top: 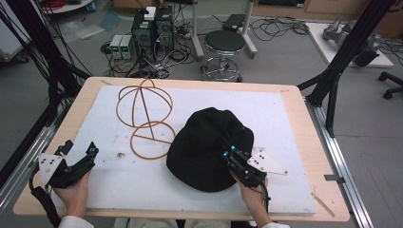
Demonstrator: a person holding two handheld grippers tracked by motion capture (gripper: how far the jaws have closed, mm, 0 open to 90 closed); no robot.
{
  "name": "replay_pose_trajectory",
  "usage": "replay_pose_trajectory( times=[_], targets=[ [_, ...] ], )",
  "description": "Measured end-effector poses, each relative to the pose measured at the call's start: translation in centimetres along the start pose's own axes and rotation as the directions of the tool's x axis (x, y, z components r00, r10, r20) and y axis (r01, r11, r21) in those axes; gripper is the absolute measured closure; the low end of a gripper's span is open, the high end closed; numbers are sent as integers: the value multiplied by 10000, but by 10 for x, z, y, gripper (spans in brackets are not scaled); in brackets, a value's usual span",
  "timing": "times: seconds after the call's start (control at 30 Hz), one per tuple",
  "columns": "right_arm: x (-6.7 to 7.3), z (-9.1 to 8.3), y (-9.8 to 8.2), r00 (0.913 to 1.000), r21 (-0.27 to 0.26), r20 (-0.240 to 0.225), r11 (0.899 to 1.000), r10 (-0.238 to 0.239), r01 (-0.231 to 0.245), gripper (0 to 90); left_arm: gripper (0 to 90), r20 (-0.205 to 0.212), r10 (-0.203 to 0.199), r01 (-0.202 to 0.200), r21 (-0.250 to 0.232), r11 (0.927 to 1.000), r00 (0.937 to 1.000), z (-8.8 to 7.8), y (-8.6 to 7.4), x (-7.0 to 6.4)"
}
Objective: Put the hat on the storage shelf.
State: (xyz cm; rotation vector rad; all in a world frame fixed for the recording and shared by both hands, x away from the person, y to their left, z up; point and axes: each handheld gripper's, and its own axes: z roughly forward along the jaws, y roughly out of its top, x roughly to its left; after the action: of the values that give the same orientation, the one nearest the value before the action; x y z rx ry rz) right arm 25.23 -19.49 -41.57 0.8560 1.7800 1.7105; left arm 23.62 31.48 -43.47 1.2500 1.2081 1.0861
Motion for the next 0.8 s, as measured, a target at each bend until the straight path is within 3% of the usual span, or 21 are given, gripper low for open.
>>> replay_pose_trajectory(
  times=[0.23, 0.57, 0.73, 0.8],
  targets=[
    [-4, -2, 14, 9997, -707, -235, 9975, 59, -75, 872, 237, 42, -31, 31, 5, 10000, 10000, 1, 0, -1],
    [-8, -13, 37, 9990, -1729, -447, 9849, -17, -60, 871, 237, 97, -7, 7, 49, 10000, 10000, 2, -2, -2],
    [-11, -18, 47, 9987, -2218, -499, 9751, -115, 2, 871, 237, 5, 50, -50, 82, 10000, 10000, 3, -2, -1],
    [-13, -18, 51, 9975, -2585, -691, 9660, -165, -19, 871, 237, -27, 50, -50, 80, 10000, 10000, 3, -2, -1]
  ],
)
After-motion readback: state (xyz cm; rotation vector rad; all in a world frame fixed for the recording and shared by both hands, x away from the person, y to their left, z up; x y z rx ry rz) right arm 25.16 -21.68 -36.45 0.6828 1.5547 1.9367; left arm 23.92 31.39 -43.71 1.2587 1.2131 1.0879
